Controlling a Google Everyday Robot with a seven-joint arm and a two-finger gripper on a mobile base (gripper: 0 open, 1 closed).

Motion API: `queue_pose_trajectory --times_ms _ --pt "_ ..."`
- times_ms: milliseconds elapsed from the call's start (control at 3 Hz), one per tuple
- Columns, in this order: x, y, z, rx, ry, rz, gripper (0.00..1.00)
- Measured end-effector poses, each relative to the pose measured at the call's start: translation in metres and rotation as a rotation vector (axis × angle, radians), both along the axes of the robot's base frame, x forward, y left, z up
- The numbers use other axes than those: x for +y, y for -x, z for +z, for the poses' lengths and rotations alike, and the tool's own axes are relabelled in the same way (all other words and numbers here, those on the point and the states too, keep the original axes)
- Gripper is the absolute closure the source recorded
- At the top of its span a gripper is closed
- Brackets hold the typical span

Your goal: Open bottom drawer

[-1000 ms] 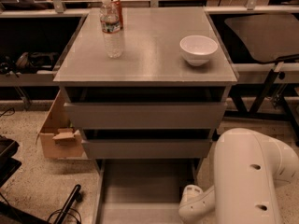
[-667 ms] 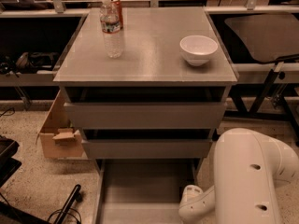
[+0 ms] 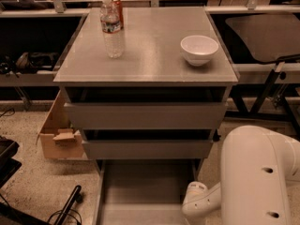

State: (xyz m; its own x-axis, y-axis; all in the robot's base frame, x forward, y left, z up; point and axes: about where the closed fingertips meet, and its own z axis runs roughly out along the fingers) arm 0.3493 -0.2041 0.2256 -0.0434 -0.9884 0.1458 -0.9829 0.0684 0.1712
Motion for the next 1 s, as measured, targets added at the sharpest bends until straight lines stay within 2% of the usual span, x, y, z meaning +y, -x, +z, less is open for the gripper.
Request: queue_pose_trajectory --times_ms 333,667,1000 --pt "-0.030 -0.017 0.058 -0.020 0.055 0.003 0.00" --pt "-0.072 -0.061 0.140 -0.078 0.101 -0.072 0.00" --pt "-0.091 -0.099 0.217 -0.106 0.087 -0.133 0.00"
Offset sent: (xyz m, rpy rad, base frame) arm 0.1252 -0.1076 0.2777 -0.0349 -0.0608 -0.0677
